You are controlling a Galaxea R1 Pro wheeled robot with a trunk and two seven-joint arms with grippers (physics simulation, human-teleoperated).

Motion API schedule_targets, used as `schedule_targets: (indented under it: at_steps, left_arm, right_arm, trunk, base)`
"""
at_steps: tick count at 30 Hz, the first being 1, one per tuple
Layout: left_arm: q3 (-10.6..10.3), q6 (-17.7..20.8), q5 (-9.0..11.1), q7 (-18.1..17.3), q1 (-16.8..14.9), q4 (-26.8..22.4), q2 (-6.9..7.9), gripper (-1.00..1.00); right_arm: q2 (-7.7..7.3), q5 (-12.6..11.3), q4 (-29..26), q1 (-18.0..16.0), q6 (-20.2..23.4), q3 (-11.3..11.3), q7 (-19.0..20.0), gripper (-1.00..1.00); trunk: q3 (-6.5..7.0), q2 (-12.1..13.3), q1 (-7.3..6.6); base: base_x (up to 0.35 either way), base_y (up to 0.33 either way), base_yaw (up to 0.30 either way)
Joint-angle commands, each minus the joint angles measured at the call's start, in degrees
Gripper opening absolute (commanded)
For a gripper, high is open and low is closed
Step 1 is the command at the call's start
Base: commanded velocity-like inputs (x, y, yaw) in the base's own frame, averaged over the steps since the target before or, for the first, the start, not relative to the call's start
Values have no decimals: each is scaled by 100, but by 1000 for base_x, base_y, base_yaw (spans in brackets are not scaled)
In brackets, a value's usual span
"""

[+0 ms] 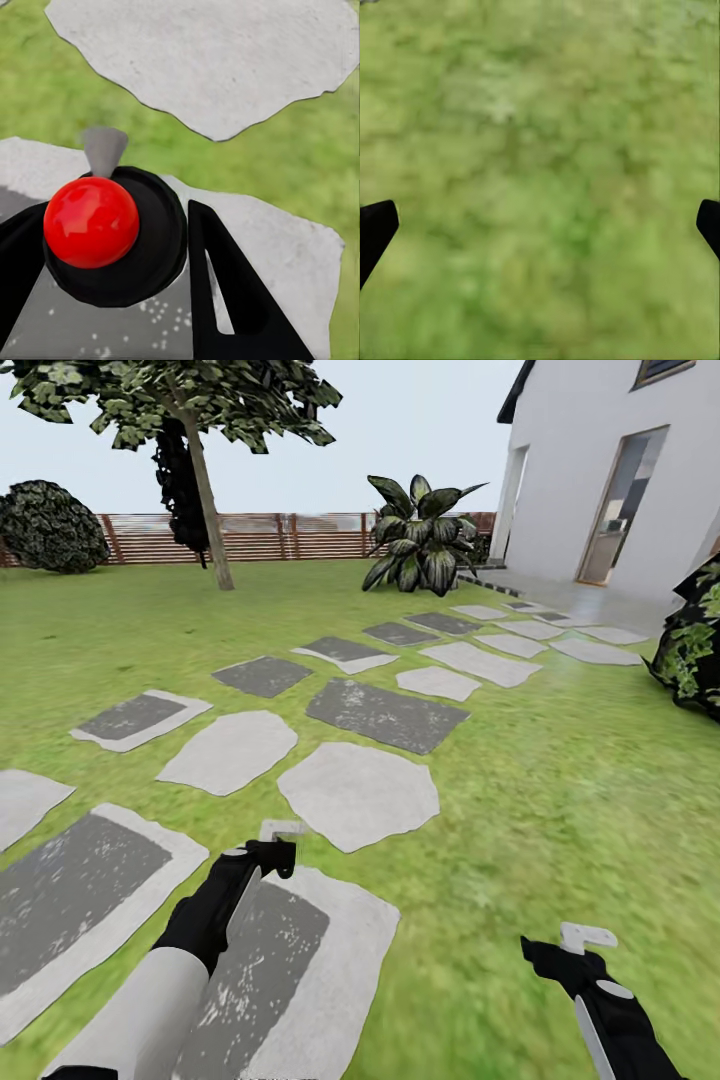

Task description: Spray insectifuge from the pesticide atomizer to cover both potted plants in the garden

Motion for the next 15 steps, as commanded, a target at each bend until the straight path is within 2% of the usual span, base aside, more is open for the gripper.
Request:
schedule_targets:
  at_steps: [1, 15]
  left_arm:
    - [4, 27, -38, -24, -3, -6, -2, -100]
    - [4, 27, -38, -25, -3, -6, -2, -100]
  right_arm:
    - [-1, 3, -10, 0, 32, 0, -1, 100]
    - [-1, 3, -10, 0, 32, 4, -1, 100]
  trunk:
    - [-5, -2, -1]
    - [-5, -2, -1]
  base:
    - [0, 0, 257]
    - [0, 0, 257]
